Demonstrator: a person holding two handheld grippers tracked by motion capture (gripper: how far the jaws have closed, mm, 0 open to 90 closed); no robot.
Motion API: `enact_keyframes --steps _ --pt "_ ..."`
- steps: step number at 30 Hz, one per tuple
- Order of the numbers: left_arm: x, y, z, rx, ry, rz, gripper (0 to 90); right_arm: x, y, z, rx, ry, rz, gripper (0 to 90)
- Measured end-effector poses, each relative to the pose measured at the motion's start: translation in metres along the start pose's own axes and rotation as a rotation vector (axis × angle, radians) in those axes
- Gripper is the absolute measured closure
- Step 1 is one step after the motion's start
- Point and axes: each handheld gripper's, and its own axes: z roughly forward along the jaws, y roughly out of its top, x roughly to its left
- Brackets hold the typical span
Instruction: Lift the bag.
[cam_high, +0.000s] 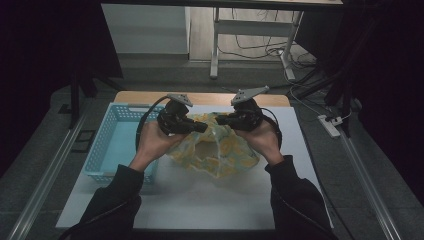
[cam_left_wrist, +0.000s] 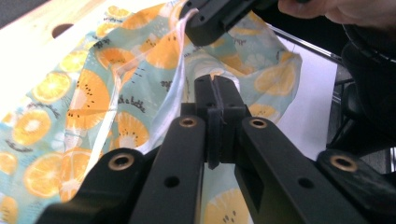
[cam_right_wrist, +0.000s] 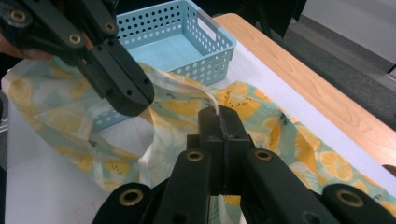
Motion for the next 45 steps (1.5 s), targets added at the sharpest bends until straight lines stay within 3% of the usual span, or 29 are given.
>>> enact_keyframes --steps 25,45 --pt "0.008 0.053 -0.053 -0.122 0.028 0.006 90.0 -0.004 0.048 -0.034 -0.075 -0.042 -0.036 90.0" --pt "0.004 0.091 -0.086 -0.197 0.094 0.022 90.0 -0.001 0.080 -0.066 -0.125 -0.085 -0.067 90.0"
